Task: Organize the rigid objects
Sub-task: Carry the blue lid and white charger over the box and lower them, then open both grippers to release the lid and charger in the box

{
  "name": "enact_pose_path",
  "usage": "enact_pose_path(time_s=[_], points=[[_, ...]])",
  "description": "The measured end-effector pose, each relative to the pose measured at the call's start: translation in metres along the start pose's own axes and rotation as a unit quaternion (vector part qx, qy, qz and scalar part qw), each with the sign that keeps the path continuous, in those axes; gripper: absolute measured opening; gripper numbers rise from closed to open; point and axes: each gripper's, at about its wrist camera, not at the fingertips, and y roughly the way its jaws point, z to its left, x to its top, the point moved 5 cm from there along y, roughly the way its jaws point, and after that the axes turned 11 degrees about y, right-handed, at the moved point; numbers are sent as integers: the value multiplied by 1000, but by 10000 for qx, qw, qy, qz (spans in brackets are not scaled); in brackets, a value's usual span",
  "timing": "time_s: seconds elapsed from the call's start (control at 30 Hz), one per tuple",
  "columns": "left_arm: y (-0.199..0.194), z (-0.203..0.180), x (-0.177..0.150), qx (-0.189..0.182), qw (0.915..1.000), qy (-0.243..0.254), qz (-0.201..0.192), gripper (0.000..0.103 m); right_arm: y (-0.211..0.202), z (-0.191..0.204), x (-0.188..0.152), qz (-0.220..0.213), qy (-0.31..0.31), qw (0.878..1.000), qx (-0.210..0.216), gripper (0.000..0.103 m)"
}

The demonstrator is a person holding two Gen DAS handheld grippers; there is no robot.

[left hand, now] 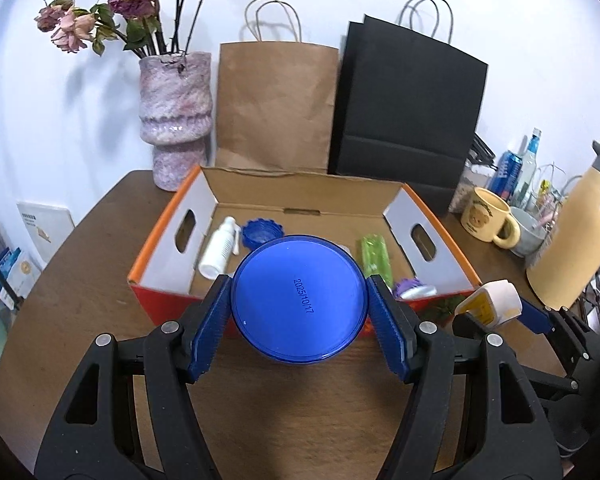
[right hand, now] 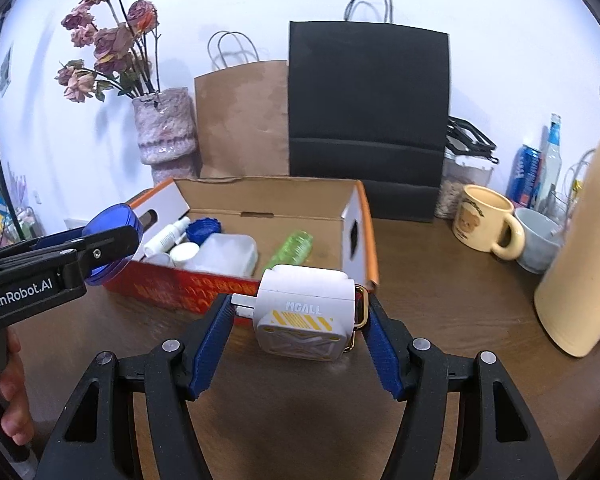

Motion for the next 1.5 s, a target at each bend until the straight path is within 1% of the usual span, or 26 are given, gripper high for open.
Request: enact_pose_path(time_s=[0.33, 0.77, 1.17, 1.5], points=[[21, 30, 19, 209, 9997, -48, -79, 63, 31, 15, 25, -57, 55, 10000, 16, 69], [51, 40, 35, 382, 9992, 42, -101, 63, 63, 17, 54, -140, 37, 9999, 37, 69], [69, 44, 43, 512, 9986, 86, -123, 63, 83, 24, 64, -147, -155, 9998, 27, 69], [86, 50, 46, 585, 9981, 152, -68, 63, 98, 23, 68, -112, -270, 9996, -60, 69]])
